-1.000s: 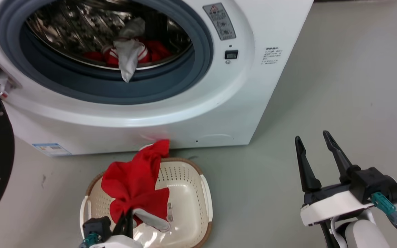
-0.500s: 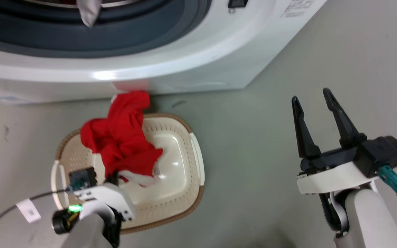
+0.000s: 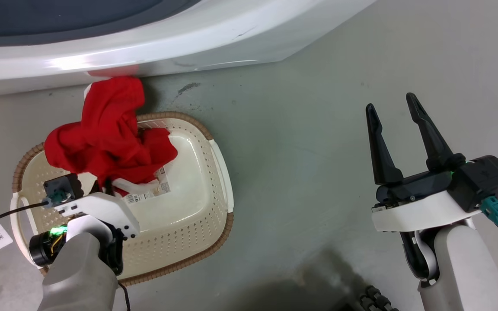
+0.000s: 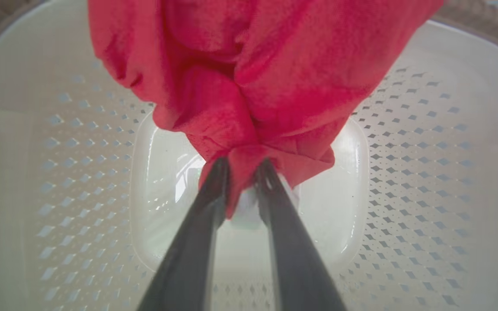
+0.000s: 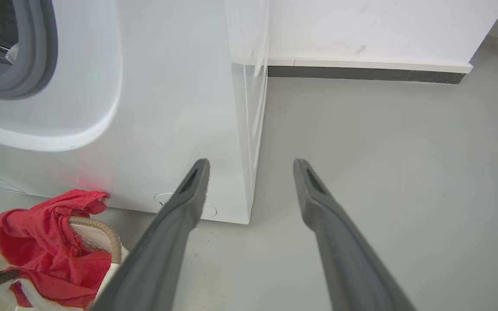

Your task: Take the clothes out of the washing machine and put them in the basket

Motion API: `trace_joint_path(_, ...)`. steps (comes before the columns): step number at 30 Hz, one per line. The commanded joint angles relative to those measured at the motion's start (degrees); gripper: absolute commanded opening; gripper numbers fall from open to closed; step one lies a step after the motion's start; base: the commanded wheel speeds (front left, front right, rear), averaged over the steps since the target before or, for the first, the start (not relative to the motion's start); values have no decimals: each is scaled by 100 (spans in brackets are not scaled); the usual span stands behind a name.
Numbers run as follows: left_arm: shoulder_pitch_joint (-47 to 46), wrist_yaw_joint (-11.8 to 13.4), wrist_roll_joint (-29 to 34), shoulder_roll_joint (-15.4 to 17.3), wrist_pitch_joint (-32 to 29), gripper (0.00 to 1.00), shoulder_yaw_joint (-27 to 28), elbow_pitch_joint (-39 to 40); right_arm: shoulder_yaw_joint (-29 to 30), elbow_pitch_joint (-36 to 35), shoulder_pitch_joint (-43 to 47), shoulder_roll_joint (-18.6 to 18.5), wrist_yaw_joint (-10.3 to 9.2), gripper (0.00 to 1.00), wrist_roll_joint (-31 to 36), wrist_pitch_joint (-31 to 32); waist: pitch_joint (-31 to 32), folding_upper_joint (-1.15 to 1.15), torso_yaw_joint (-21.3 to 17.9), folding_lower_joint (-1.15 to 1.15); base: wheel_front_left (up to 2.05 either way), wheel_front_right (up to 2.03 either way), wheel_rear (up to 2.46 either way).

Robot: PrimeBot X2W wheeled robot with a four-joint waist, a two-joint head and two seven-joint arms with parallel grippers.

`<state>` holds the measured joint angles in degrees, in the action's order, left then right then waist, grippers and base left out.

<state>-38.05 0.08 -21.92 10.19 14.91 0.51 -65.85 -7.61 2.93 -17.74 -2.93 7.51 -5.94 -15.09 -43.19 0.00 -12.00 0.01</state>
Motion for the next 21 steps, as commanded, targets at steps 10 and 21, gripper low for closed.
trace_joint_path(10,870,-100,94,-324,35,100,171,269,80,260,194,7,-4,100,80,-12,1250,0,281,-1,0,0,0)
trace_joint_path(21,1959,-185,484,-682,29,100,273,1508,349,407,746,6,-4,100,339,-12,2386,0,737,-1,0,0,0)
